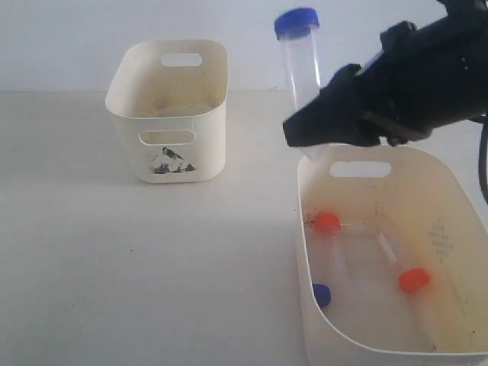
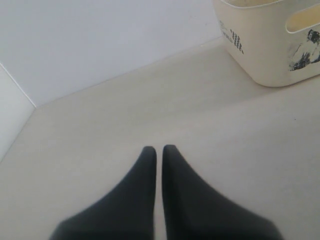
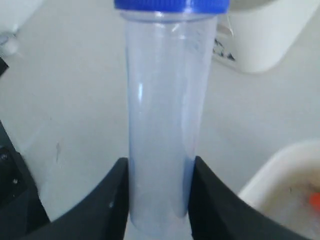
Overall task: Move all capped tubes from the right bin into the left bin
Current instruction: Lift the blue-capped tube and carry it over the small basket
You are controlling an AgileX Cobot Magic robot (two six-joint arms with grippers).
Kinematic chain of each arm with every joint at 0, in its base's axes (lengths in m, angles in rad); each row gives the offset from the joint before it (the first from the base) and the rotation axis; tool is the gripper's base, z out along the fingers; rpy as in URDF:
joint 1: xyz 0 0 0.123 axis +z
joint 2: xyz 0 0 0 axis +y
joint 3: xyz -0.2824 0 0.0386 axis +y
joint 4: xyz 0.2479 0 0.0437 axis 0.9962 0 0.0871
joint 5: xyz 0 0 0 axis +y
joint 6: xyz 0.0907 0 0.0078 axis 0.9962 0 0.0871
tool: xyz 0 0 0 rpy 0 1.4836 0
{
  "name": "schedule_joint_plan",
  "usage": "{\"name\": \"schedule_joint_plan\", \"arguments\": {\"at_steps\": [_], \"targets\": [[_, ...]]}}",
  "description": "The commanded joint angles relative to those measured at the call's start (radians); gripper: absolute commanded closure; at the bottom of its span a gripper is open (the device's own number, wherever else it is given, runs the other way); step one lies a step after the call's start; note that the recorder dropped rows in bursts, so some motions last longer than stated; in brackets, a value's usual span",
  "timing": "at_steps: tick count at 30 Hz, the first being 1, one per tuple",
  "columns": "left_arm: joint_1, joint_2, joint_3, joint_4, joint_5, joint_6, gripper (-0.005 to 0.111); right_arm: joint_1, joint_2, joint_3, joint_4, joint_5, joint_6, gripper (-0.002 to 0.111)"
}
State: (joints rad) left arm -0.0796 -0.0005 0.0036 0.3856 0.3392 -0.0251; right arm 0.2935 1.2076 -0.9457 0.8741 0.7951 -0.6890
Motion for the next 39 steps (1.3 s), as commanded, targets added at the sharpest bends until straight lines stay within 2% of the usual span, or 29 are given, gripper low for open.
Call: {"name": "schedule_joint_plan", "arguments": {"at_steps": [1,4,6,9,13,17,21,23,25,30,31,32,34,38,39], "targets": [[-0.005,0.0,-0.004,-0.003,-0.003,-0.01,0.102,-0.004,0.062,0.004,0.344,-0.072,-0.455,0.108],[-0.005,0.0,-0.004,-0.003,-0.003,-0.01,0.102,-0.004,0.16,0.002,0.576,-0.18,-0.583,0.108],[-0.005,0.0,-0.004,-0.003,-0.003,-0.01,0.102,-0.004,0.248,-0.039,0.639,-0.211,-0.634,0.108],[-0.005,0.0,-0.004,-0.003,-0.003,-0.01,0.102,0.027,0.43,-0.18,0.648,-0.132,-0.665,0.108],[-0.005,0.0,-0.004,-0.003,-0.003,-0.01,0.102,0.102,0.557,-0.316,0.648,-0.233,-0.713,0.108],[-0.005,0.0,-0.004,-0.003,-0.003,-0.01,0.102,0.179,0.659,-0.447,0.648,-0.416,-0.713,0.108],[-0.005,0.0,-0.004,-0.003,-0.003,-0.01,0.102,0.246,0.717,-0.522,0.648,-0.689,-0.711,0.108],[-0.005,0.0,-0.004,-0.003,-0.003,-0.01,0.102,0.265,0.74,-0.549,0.648,-0.744,-0.711,0.107],[-0.005,0.0,-0.004,-0.003,-0.003,-0.01,0.102,0.268,0.762,-0.581,0.648,-0.741,-0.699,0.097],[-0.005,0.0,-0.004,-0.003,-0.003,-0.01,0.102,0.268,0.805,-0.633,0.648,-0.772,-0.623,0.043],[-0.005,0.0,-0.004,-0.003,-0.003,-0.01,0.102,0.268,0.809,-0.637,0.648,-0.775,-0.608,0.04],[-0.005,0.0,-0.004,-0.003,-0.003,-0.01,0.102,0.268,0.809,-0.637,0.648,-0.775,-0.598,0.041],[-0.005,0.0,-0.004,-0.003,-0.003,-0.01,0.102,0.268,0.809,-0.637,0.648,-0.761,-0.59,0.054],[-0.005,0.0,-0.004,-0.003,-0.003,-0.01,0.102,0.268,0.783,-0.637,0.648,-0.688,-0.577,0.103],[-0.005,0.0,-0.004,-0.003,-0.003,-0.01,0.102,0.268,0.773,-0.637,0.645,-0.666,-0.574,0.108]]}}
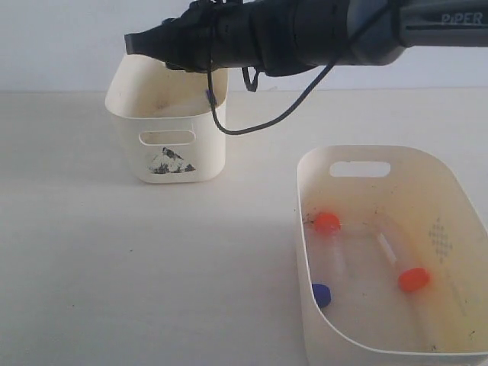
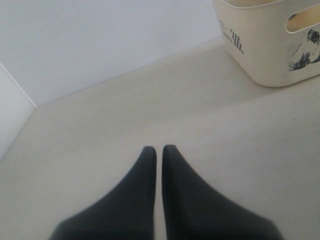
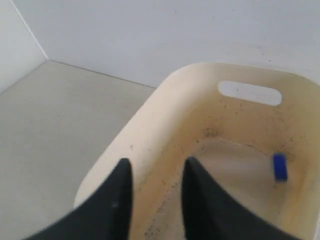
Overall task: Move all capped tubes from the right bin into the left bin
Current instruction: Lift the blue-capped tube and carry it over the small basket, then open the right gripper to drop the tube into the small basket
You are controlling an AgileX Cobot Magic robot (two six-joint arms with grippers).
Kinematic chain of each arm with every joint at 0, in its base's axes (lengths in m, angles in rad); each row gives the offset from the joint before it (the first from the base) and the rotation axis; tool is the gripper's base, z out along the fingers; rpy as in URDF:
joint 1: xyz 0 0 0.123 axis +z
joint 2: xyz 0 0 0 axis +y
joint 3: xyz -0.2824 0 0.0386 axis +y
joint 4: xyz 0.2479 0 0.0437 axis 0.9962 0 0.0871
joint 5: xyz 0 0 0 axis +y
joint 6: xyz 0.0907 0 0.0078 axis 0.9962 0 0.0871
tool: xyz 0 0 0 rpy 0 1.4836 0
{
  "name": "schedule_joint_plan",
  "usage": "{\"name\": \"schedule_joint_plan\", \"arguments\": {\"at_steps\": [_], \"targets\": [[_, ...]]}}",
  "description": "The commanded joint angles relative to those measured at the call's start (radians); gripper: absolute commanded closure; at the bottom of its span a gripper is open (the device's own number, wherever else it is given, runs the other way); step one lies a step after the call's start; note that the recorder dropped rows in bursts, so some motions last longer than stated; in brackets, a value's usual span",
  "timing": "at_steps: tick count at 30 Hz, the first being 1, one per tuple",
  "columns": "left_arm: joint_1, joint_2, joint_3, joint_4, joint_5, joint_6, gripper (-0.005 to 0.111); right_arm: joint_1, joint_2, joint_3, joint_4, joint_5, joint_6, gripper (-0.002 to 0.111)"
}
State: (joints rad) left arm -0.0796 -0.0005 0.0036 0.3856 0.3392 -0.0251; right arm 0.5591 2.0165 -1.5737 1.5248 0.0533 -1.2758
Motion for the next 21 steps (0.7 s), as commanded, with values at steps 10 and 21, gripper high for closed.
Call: {"name": "schedule_joint_plan", "arguments": {"at_steps": [10,21], "targets": [[-0.005,0.0,-0.004,-0.003,-0.003,-0.01,0.102,-0.003,-0.229,0.161,-0.276,0.231,0.2,0.108],[-0.005,0.0,-0.004,-0.003,-0.003,-0.01,0.102,-0.107,-0.775,0.671,-0.476,0.223,0.465,0.108]]}}
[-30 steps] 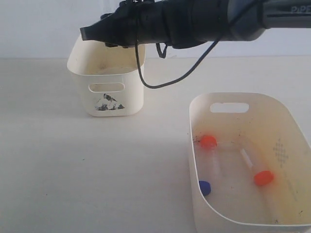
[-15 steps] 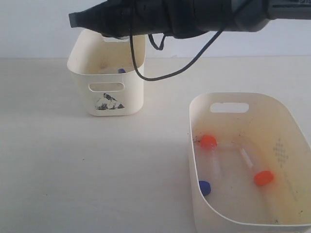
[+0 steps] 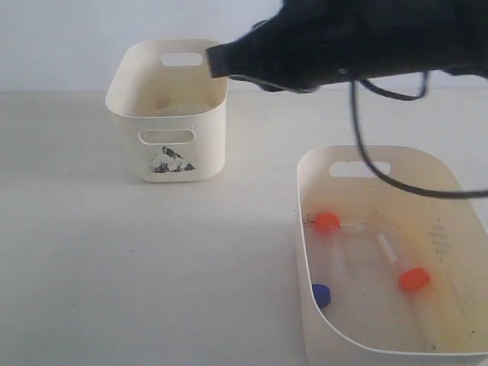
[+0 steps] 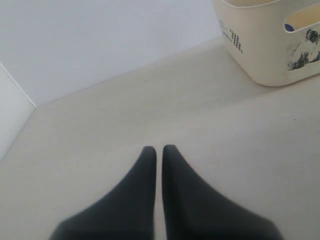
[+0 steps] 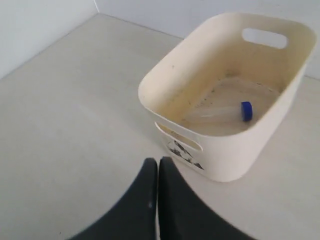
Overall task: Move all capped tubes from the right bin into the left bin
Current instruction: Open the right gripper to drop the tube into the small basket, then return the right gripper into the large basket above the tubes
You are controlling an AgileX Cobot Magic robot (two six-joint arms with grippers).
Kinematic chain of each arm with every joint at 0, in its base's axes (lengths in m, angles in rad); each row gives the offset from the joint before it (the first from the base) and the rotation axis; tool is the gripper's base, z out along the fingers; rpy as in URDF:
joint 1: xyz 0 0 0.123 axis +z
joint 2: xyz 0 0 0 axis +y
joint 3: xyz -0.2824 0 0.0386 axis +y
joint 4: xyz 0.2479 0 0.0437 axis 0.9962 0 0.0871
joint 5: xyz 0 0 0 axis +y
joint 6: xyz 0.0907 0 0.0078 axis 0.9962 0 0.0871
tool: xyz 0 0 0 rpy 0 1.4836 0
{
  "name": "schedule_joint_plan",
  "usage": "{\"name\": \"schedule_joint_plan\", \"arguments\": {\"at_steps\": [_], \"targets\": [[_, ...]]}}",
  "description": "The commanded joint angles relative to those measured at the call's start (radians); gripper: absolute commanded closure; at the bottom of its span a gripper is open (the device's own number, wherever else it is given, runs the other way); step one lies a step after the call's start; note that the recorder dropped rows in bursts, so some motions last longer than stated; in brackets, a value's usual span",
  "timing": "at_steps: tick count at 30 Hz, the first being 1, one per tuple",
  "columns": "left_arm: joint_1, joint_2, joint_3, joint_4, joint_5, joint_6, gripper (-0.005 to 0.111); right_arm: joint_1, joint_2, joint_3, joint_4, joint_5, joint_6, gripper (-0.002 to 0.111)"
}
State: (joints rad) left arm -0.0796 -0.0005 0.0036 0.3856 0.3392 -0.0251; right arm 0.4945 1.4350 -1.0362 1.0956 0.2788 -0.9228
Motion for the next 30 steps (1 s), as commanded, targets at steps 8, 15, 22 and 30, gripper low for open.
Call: {"name": "schedule_joint_plan", "arguments": {"at_steps": [8,15,22,30], "targets": [[-0.005,0.0,-0.004,-0.003,-0.003,-0.01,0.102,-0.099,-0.418,0.213,-0.816,0.201,0.859,0.108],[-0.005,0.0,-0.004,-0.003,-0.003,-0.01,0.102,-0.106,-0.446,0.21,-1.336,0.622,1.5,0.109],[-0.005,0.0,-0.004,-0.003,-0.003,-0.01,0.102,-0.106,-0.388,0.033,-1.141,0.86,1.464,0.109],[-0.005,0.0,-0.004,-0.003,-0.003,-0.01,0.102,-0.106,-0.026,-0.11,-1.096,0.942,1.395,0.109]]}}
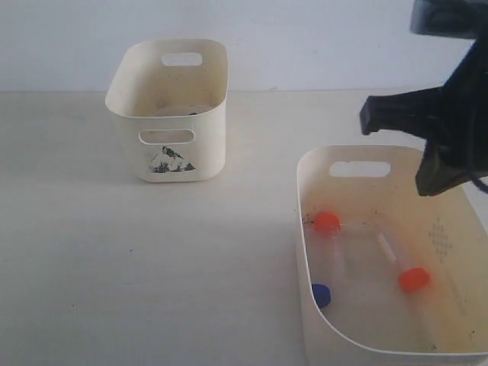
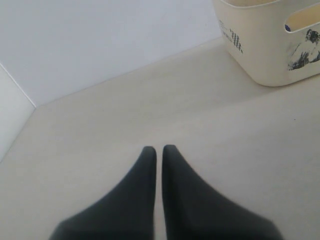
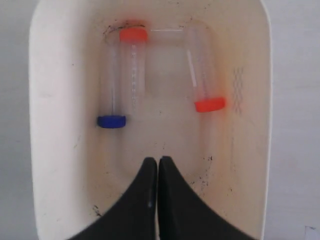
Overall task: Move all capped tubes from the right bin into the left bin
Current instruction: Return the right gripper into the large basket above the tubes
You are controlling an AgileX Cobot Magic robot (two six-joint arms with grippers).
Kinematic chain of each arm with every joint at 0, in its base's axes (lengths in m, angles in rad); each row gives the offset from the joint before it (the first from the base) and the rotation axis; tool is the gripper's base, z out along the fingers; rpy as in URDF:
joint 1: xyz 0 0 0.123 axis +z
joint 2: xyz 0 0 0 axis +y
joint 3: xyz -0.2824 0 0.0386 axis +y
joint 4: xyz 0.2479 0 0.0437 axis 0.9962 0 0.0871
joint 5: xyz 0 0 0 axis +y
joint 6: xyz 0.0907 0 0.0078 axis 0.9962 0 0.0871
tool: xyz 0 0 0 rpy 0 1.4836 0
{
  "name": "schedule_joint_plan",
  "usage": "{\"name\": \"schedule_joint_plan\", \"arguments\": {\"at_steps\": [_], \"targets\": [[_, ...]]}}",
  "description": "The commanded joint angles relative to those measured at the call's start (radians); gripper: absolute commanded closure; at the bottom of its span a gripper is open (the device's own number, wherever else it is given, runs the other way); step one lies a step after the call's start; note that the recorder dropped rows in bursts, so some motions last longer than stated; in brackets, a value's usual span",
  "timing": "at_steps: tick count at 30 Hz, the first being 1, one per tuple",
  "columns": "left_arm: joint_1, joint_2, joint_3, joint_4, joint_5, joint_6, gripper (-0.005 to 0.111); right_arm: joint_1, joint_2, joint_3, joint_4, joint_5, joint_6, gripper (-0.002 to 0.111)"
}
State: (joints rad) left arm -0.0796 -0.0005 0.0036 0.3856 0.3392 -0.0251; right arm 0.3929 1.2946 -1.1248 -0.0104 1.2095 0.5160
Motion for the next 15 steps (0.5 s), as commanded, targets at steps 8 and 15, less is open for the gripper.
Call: {"name": "schedule_joint_plan", "arguments": {"at_steps": [8,15], "targets": [[-0.005,0.0,-0.004,-0.003,-0.003,-0.01,0.102,-0.004,0.205,0.05,0.033,-0.079,-0.132,0.109],[-0.005,0.0,-0.004,-0.003,-0.003,-0.01,0.102,-0.004,0.205,0.161,0.122,-0.212,-0.134,0.109]]}}
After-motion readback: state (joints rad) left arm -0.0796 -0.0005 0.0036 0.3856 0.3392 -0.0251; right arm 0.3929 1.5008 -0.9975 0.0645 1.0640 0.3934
